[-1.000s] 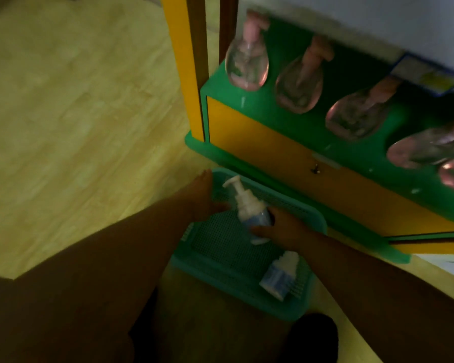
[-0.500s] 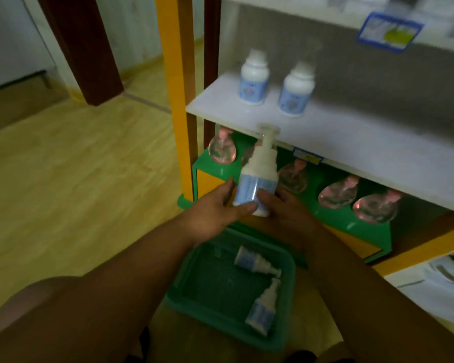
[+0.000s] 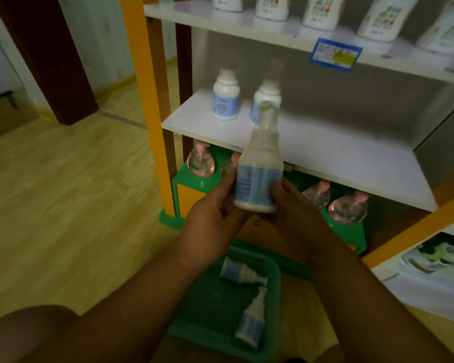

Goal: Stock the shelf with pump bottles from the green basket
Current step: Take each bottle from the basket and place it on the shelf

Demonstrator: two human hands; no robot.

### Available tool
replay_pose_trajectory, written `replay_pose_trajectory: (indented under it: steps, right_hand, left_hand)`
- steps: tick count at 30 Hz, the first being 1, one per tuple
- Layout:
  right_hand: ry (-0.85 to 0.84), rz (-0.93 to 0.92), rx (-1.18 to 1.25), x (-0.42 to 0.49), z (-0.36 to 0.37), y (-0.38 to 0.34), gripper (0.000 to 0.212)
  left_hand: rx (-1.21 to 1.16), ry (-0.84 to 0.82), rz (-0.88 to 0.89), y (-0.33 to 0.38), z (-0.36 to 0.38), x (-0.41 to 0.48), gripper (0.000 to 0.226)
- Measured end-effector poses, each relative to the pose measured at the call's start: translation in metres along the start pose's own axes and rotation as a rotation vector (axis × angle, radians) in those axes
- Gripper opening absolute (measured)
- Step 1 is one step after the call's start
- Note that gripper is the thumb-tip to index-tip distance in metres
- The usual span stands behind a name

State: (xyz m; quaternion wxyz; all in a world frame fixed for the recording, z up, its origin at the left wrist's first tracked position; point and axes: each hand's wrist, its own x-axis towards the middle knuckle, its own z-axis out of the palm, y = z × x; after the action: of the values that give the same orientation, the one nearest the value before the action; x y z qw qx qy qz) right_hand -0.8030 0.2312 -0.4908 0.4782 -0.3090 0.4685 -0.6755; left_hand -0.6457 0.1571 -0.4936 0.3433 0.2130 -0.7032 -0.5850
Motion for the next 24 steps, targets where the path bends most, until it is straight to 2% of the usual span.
replay_pose_trajectory:
  steps: [2, 4, 7, 9, 12, 16, 19, 22, 24]
  right_hand:
    - [0.017, -0.043, -0.033, 0.001, 0.0, 0.0, 0.077]
    - [0.041, -0.076, 0.011, 0.003, 0.0, -0.002, 0.081]
    - [0.018, -0.055, 0.147, 0.007, -0.002, -0.01, 0.071]
    - [-0.005, -0.001, 0.202, 0.009, -0.005, -0.013, 0.071]
    - [-0.047, 0.025, 0.254, 0.01, -0.006, -0.018, 0.066]
    - [-0.039, 0.032, 0.268, 0.011, -0.005, -0.024, 0.058]
    - [-0.046, 0.023, 0.251, 0.011, -0.003, -0.023, 0.055]
    - [-0.074, 0.019, 0.227, 0.01, 0.002, -0.021, 0.084]
    - [-0.091, 0.002, 0.244, 0.01, 0.002, -0.022, 0.091]
  left_hand:
    - [0.148, 0.069, 0.062, -0.005, 0.005, 0.002, 0.075]
    - [0.182, 0.112, 0.107, -0.008, 0.008, 0.007, 0.077]
    - [0.08, 0.085, 0.111, -0.01, 0.009, 0.018, 0.082]
    - [-0.042, 0.025, 0.046, -0.007, 0.009, 0.023, 0.086]
    - [-0.22, -0.053, -0.031, -0.005, 0.011, 0.026, 0.075]
    - [-0.238, -0.044, -0.031, -0.005, 0.012, 0.025, 0.072]
    - [-0.094, 0.034, 0.027, -0.002, 0.016, 0.02, 0.077]
    - [0.156, 0.116, 0.161, -0.001, 0.019, 0.015, 0.079]
    - [0.183, 0.134, 0.195, 0.001, 0.018, 0.016, 0.075]
